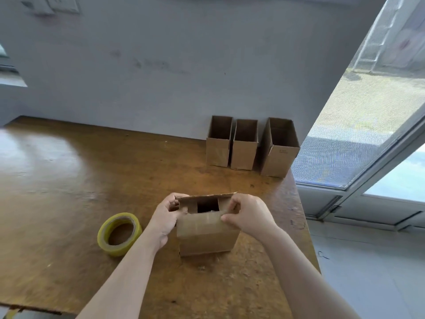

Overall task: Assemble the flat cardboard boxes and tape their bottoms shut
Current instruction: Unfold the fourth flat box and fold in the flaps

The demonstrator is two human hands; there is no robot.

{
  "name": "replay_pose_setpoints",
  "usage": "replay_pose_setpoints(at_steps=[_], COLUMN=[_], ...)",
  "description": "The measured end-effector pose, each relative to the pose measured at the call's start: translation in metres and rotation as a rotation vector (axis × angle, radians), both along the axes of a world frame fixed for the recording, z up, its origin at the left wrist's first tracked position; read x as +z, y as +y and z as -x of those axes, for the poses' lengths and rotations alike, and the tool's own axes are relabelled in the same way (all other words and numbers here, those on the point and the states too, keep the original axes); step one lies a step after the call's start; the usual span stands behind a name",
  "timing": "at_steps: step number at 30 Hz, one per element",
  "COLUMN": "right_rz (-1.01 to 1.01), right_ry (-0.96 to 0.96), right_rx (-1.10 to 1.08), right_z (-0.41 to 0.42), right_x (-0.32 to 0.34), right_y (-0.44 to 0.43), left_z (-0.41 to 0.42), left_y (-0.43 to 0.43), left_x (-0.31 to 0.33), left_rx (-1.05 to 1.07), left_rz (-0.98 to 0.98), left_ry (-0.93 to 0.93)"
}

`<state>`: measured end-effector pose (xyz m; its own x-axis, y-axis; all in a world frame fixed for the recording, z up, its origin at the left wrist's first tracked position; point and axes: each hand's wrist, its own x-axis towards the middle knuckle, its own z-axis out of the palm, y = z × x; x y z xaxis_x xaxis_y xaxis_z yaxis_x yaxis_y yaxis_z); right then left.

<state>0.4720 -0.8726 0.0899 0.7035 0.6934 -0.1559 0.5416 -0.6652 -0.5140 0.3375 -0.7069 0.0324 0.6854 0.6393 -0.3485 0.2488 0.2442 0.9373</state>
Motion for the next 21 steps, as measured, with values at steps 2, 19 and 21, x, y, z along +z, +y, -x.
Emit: replay_pose_setpoints(at_steps=[2, 19, 21], right_rz=[0.041, 0.145, 0.083], right_ry=[-0.089, -0.258, -0.228], right_rx=[-0.035, 0.092, 0.228], right_z=[0.008, 0.01, 0.019], right_x=[0.0, 0.002, -0.001], right_y=[0.006, 0.015, 0.022], left_z=[0.002, 0.004, 0.004], left_y=[0.0, -0.013, -0.009], left_x=[0.0, -0.012, -0.015], left_rx=[0.029, 0.097, 0.053], left_rz=[0.064, 0.043, 0.022], left_ry=[-0.048, -0.053, -0.041])
